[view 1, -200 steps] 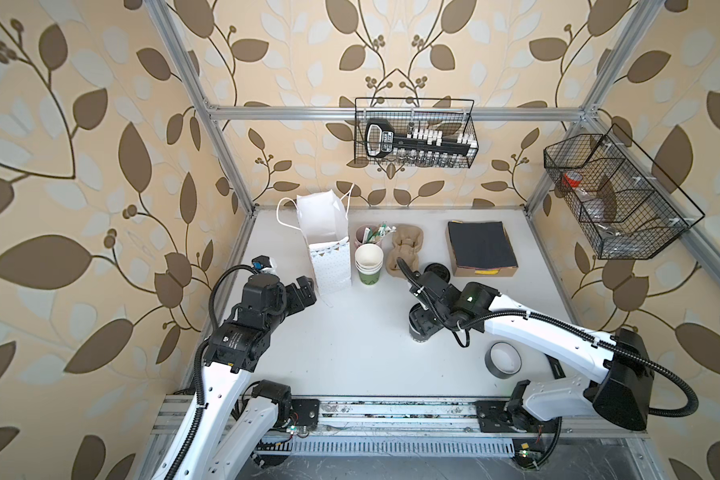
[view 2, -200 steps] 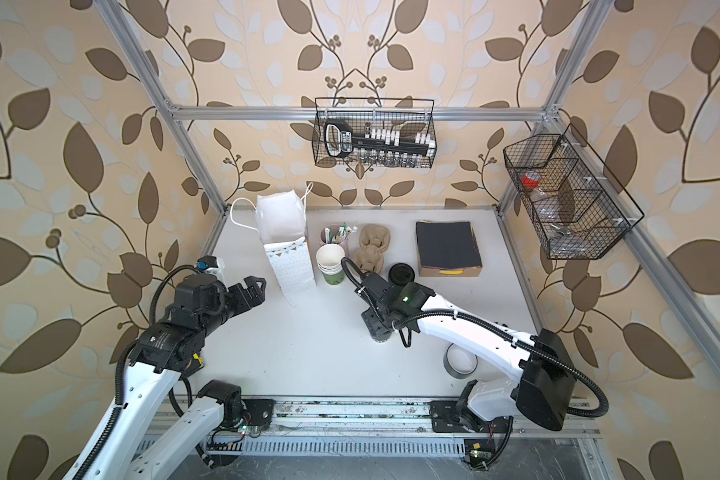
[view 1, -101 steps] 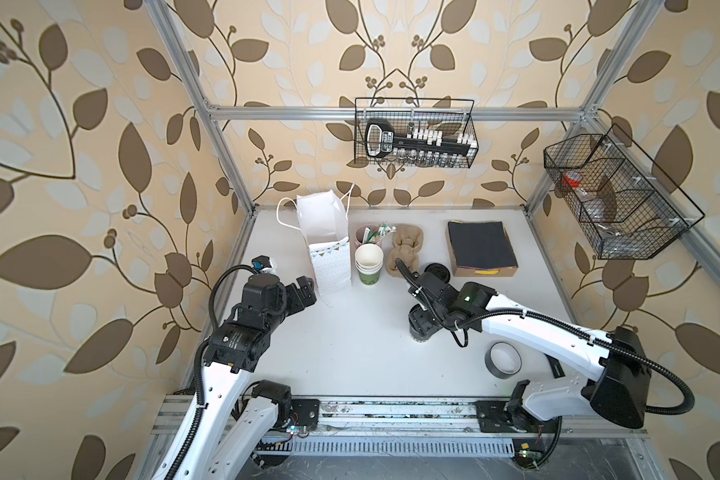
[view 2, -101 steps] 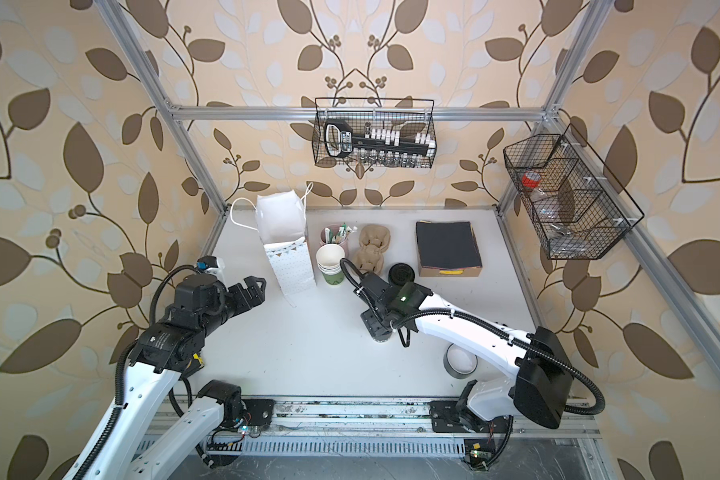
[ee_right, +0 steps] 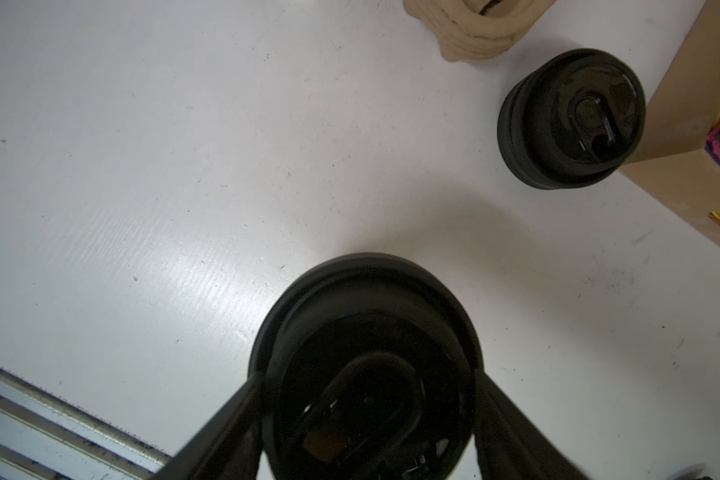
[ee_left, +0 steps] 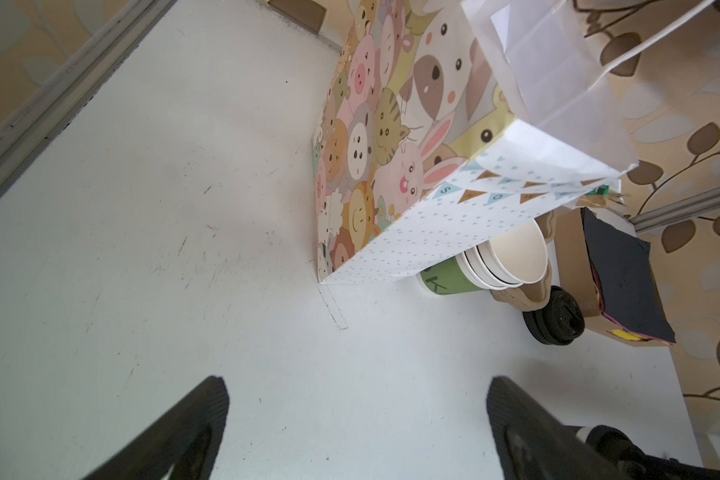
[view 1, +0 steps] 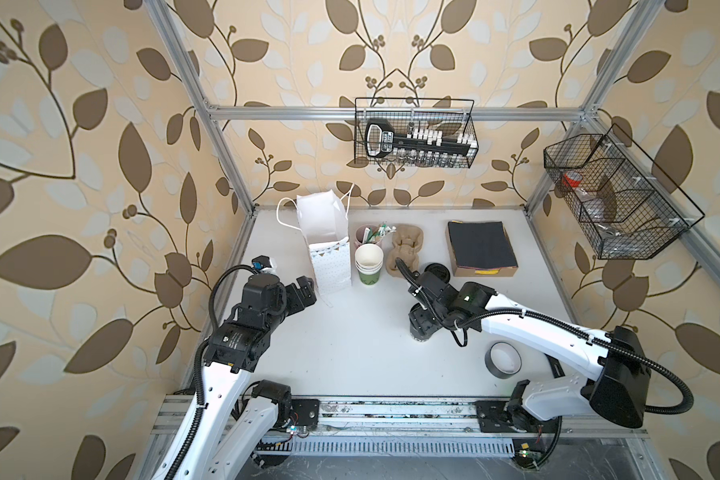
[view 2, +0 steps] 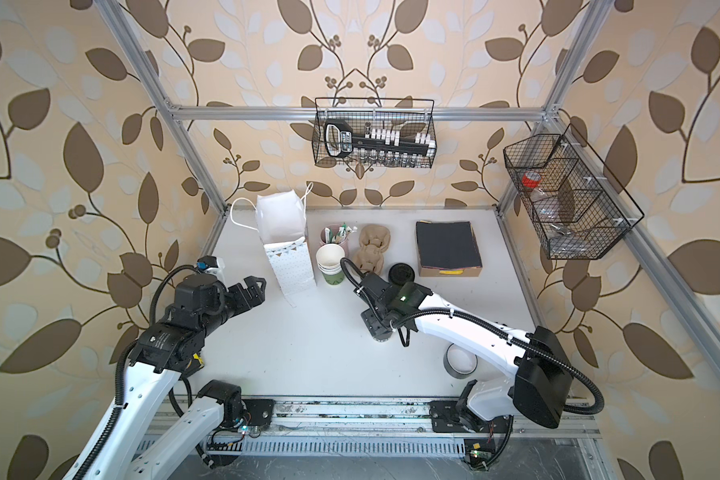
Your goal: Pack the takeout coffee
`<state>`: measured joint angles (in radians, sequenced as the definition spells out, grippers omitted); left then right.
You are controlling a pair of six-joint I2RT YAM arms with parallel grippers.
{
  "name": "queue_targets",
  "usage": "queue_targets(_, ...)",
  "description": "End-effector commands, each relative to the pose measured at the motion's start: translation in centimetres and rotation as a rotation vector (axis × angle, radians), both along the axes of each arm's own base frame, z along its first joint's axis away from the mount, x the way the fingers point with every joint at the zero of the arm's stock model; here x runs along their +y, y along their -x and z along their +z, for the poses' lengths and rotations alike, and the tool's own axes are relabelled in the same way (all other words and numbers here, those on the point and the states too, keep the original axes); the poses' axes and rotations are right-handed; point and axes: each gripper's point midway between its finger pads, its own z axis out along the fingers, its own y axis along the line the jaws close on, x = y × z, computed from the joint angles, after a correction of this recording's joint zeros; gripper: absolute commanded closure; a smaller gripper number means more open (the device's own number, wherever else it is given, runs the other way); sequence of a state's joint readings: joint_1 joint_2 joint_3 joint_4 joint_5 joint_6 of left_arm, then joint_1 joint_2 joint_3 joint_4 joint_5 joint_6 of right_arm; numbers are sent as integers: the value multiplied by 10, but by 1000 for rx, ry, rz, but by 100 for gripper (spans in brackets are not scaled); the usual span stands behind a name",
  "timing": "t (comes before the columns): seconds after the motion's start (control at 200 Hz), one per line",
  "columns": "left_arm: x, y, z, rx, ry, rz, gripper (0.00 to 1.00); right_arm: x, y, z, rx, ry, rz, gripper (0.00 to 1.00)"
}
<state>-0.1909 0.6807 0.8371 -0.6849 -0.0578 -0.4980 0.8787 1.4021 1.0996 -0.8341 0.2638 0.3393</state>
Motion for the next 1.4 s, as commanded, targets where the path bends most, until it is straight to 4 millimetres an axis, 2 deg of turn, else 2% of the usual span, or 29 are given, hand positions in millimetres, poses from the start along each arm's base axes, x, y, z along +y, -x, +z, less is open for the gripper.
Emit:
queue_targets(0.0, -3, -2, 8, -30, 0, -14, 1, -11, 2, -9, 4, 48, -13, 26)
queue_targets(0.1, -3, -2, 8, -30, 0, -15, 1, -10, 2, -11, 1, 39, -16, 25)
queue_targets(0.315, -2, -3, 8, -30, -1, -14, 1, -11, -4, 5, -41, 4, -29, 25)
queue_targets(0.595, -2, -2, 8, -28, -1, -14, 1, -13, 0, -18, 25, -12, -27, 24)
queue_targets(0.75, -3, -2, 7, -27, -1, -15, 1, -11, 4, -23, 48, -28, -21, 24)
queue_targets(1.075, -4, -2, 7, -25, 2, -22, 1, -39, 9, -48, 129, 29, -75, 24)
queue_targets(1.235, -4, -2, 5, -16, 0, -25, 1, -40, 18, -58, 178, 36, -71, 26)
queue_targets(1.395, -4, -1, 4, -12, -1, -25, 1, -45, 28, -78, 215, 115, -70, 27)
